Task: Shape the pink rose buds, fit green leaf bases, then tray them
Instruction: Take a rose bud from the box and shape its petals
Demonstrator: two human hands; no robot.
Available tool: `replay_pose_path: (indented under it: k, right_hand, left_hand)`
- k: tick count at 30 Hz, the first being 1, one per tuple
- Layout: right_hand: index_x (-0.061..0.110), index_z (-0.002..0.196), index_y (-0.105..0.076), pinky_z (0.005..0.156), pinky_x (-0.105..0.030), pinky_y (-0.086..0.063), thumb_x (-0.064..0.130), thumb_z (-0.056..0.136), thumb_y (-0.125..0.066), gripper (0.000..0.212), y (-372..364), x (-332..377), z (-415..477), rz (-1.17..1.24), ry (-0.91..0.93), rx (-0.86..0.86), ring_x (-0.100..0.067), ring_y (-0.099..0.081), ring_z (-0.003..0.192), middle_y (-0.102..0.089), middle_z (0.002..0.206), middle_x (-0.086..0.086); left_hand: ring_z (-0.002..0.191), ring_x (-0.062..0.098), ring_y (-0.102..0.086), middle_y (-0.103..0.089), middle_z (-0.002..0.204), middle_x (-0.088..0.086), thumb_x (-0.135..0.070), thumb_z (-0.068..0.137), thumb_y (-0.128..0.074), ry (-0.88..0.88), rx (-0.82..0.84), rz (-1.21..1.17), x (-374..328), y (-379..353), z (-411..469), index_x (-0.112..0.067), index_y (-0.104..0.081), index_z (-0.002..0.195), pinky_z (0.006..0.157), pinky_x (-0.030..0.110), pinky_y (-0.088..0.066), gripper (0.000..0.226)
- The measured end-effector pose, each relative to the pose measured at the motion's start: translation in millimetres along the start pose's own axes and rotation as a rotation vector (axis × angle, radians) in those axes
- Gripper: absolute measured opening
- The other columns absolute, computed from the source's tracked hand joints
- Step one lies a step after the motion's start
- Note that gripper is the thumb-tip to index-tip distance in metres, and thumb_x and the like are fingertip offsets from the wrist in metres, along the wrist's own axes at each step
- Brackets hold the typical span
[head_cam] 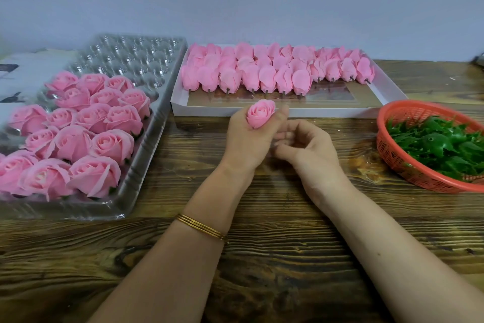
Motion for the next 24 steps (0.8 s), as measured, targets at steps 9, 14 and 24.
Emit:
replay_pose_path:
  k: [9,14,24]
  right_hand:
    - [-0.004,0.098,-0.064,0.064,-0.024,-0.045,-0.008,0.075,-0.076,0.027,-6.3,4.3,-1.7,-0.123,0.212,0.021,-0.013,-0.054,0.071,-0.063,0.081,-0.012]
    - [0.000,0.091,-0.066,0.061,-0.022,-0.044,-0.006,0.075,-0.076,0.020,-5.8,4.7,-2.0,-0.128,0.230,0.046,-0.009,-0.050,0.066,-0.060,0.071,0.000]
    - [0.005,0.107,-0.069,0.072,-0.025,-0.043,-0.012,0.081,-0.065,0.031,-7.4,2.2,-0.9,-0.041,0.163,0.151,-0.017,-0.045,0.072,-0.051,0.069,-0.005]
  left_hand:
    - [0.044,0.004,-0.050,-0.051,0.047,-0.010,-0.005,0.086,-0.072,0.103,0.115,-0.200,8.4,-10.3,-0.1,-0.020,-0.054,0.058,0.048,0.018,-0.046,0.037]
    - [0.061,0.015,-0.055,-0.054,0.067,0.008,-0.006,0.086,-0.072,0.111,0.122,-0.178,4.2,-7.8,-1.1,-0.008,-0.059,0.076,0.055,0.021,-0.052,0.017]
    - [0.057,0.014,-0.047,-0.049,0.064,0.006,-0.008,0.087,-0.071,0.107,0.217,-0.120,-0.6,-5.1,-1.3,-0.012,-0.063,0.071,0.057,0.022,-0.046,0.018]
Point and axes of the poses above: each hand's wrist, its own z-axis towards the middle knuckle, its own y-axis out of the back of the hand, x = y × z, the point moved 4 cm from there along z, towards the middle knuckle
